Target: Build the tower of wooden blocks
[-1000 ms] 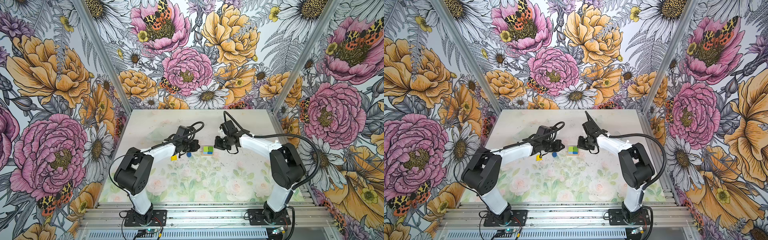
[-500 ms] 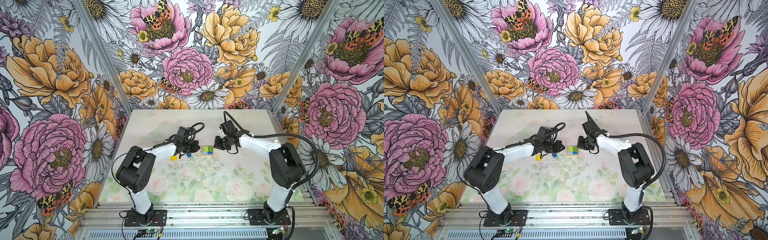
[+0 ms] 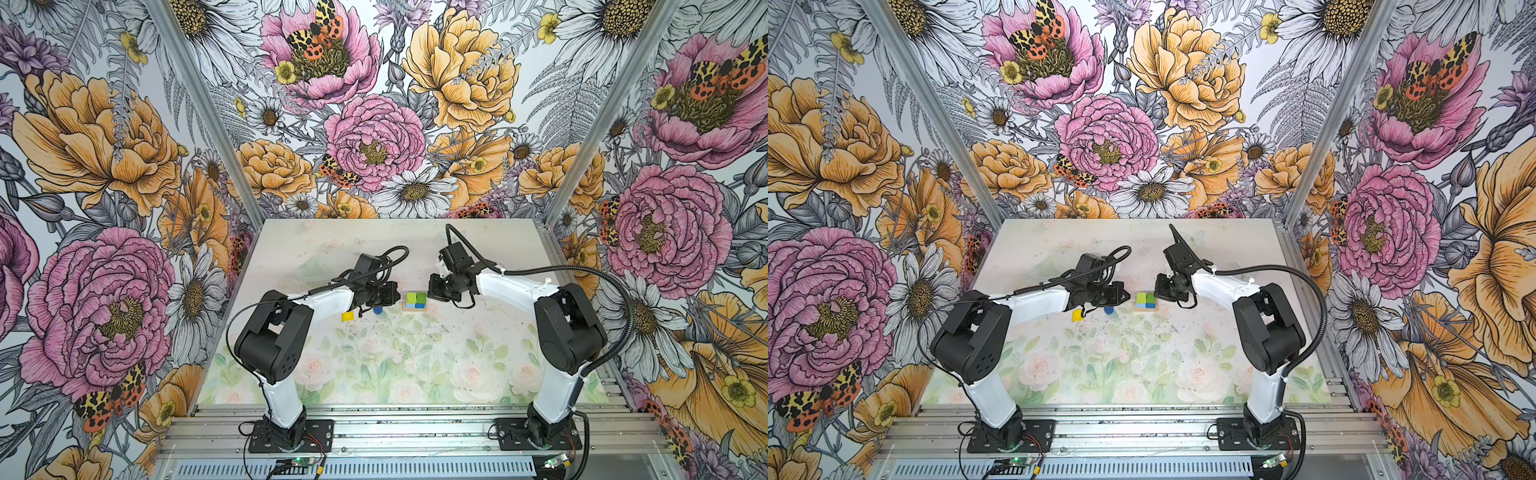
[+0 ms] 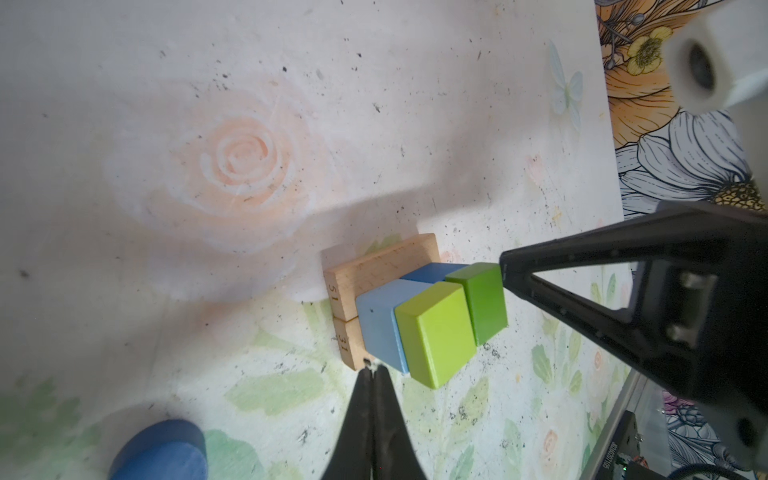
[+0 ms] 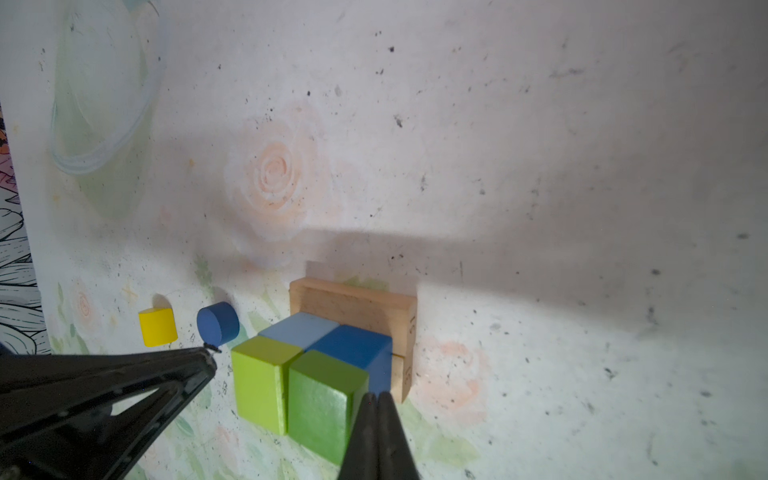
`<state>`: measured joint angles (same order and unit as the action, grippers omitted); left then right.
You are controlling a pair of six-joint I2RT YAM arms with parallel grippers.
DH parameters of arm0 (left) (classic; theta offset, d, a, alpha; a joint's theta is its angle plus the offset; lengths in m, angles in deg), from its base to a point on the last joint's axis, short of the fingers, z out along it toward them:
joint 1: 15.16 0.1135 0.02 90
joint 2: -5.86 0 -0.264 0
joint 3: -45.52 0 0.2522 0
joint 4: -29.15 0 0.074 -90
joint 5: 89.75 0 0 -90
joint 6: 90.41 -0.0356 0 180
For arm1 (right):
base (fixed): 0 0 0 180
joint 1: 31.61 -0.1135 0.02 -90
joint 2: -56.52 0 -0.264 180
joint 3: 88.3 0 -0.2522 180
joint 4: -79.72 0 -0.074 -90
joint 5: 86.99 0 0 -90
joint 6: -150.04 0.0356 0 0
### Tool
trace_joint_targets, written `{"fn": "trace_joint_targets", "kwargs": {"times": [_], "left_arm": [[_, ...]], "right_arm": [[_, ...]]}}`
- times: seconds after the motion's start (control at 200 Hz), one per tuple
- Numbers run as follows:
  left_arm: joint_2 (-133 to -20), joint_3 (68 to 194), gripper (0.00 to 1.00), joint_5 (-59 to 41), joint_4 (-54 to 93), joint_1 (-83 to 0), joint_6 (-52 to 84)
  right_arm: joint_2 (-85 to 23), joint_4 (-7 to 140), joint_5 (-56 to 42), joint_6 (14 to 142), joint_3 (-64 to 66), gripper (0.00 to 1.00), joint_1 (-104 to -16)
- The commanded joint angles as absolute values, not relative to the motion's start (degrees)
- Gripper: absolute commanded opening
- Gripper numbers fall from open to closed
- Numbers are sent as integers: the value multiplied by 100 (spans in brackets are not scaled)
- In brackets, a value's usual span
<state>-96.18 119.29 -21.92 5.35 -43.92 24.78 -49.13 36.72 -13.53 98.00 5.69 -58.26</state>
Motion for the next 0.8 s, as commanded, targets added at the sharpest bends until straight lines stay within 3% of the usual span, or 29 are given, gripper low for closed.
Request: {"fn": "trace_joint_targets", "kwargs": {"times": [0.0, 0.796], "left_arm": [[-9710, 12110, 0, -2357, 710, -4433, 2534], [-9786, 12203, 0, -2485, 766, -4461, 2557]], "right_arm": [[-5025, 3797, -1312, 9836, 487, 0, -5879], [-5080, 3792, -1308, 9827, 337, 0, -5899]]}}
